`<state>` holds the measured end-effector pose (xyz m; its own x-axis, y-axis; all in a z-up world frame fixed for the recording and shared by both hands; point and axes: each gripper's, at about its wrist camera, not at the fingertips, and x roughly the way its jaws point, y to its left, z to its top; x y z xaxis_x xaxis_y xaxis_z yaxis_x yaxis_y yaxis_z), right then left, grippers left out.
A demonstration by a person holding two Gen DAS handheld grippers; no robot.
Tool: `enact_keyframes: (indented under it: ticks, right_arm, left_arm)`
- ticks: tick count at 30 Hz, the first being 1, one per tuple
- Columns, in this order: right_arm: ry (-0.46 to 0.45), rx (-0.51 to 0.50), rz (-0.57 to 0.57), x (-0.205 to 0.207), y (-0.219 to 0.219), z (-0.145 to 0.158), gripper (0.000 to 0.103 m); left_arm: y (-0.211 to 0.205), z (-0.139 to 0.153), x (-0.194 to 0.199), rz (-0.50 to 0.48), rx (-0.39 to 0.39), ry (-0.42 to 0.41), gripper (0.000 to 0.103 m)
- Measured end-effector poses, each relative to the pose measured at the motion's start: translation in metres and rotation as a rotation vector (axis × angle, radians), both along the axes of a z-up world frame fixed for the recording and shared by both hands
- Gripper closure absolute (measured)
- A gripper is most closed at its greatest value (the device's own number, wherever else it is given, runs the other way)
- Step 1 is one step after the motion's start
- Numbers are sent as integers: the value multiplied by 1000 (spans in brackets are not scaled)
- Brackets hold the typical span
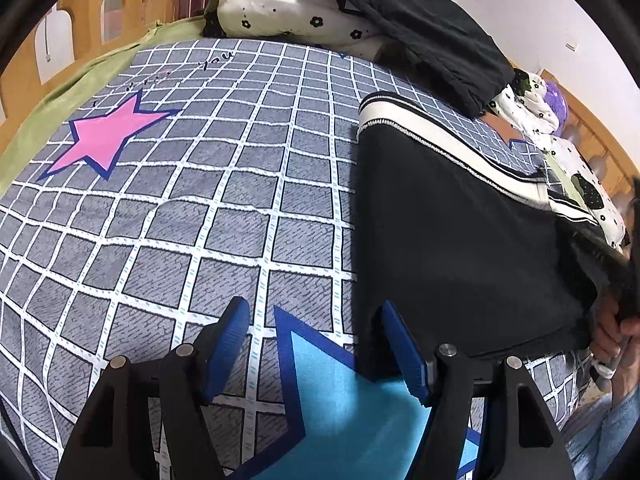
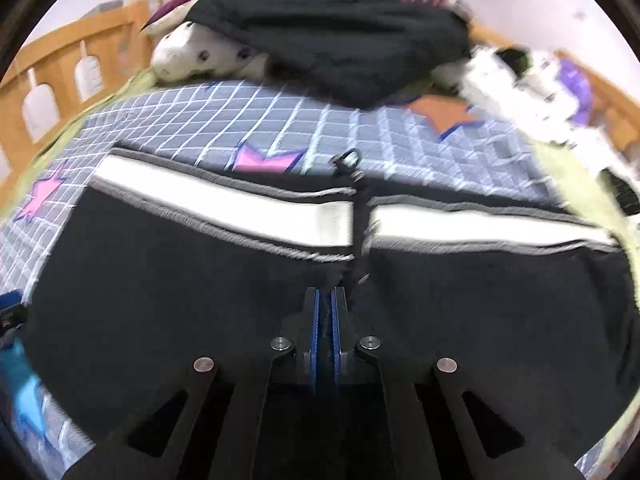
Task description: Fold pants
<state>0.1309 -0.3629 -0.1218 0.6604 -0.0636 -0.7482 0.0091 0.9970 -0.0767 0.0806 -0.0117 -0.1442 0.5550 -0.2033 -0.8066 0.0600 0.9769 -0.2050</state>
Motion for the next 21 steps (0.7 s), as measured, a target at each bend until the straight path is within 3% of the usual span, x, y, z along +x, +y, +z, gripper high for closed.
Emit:
enact_keyframes:
  ticks: [2,3,5,8,11,13,15,18,21]
  right_arm:
    - [-47,80,-20,-2,-15,12,98]
    - [2,102,-33,3,-24,8,98]
    - [114,72,-43,12,-25,-15,93]
    - [81,-32,-20,6,-11,-19,89]
    - [82,-20,-19,-5,-16,-12,82]
    - [79,21,-47,-16,-28,-2,72]
    - [59,45,-84,-27,-39,10,72]
    - [-2,22,-145,-50,-62,42,63]
    - [-83,9,-204,-82,-95,78,47]
  left_arm:
    - [-1,3,-1,-5,0,-16,36]
    - [-2,3,-1,-9,0,-26,36]
    - [-3,3,0,-15,-4,-33,36]
    - [-5,1,3,-29,-22,-24,36]
    - [-5,1,2,-28,-47,-30,36]
    - [-6,3,0,-31,-53,-45,37]
    - [-8,6,-2,-34,-49,-59,37]
    - [-12,11,-4,-59,-52,-63,38]
    - [-14,17,-2,-82,-48,-61,38]
